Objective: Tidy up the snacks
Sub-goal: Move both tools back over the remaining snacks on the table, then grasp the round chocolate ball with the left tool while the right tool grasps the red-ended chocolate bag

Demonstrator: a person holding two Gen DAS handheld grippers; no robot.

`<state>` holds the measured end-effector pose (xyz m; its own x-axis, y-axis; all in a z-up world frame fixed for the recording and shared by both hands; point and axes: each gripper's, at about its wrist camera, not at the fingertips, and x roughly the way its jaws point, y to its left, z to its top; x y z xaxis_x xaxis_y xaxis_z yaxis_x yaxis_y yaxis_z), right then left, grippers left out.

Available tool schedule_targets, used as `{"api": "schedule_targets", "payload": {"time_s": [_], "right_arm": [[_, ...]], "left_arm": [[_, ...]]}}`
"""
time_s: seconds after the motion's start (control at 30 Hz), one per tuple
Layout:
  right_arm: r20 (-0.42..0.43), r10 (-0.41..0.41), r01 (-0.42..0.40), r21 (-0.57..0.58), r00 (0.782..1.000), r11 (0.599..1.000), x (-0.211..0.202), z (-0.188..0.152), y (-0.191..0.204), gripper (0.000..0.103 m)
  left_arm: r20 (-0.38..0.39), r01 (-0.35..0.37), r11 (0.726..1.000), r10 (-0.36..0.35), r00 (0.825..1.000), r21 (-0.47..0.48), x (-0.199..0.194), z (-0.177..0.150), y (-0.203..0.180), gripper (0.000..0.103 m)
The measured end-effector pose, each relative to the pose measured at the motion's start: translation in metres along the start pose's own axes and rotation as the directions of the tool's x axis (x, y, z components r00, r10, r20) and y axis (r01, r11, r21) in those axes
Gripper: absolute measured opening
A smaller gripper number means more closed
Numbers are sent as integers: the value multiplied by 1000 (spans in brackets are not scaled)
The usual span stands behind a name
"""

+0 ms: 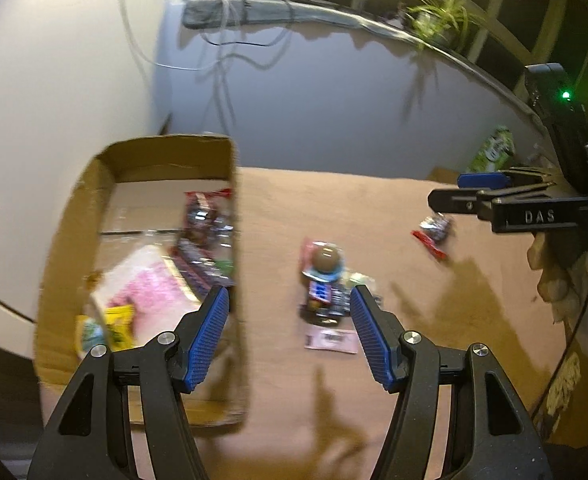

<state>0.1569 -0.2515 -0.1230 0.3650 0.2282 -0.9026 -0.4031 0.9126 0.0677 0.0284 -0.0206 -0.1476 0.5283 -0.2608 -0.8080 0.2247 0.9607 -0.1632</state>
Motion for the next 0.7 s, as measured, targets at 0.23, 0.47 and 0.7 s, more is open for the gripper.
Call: {"api": "schedule_targets", "payload": {"time_s": [0.23,0.47,0.7], "right_arm": [[-32,-47,49,78,998,996,-3,-28,-50,80],[-54,-62,68,107,997,992,4,-45,-74,80],[-97,-73,84,119,993,989,26,-43,-83,80]], "left_arm": [[-46,38,999,-37,998,22,20,2,-23,63],[-77,39,999,-37,996,20,44,14,-30,62],[-124,31,999,-32,992,-8,70,21,-29,60]]}}
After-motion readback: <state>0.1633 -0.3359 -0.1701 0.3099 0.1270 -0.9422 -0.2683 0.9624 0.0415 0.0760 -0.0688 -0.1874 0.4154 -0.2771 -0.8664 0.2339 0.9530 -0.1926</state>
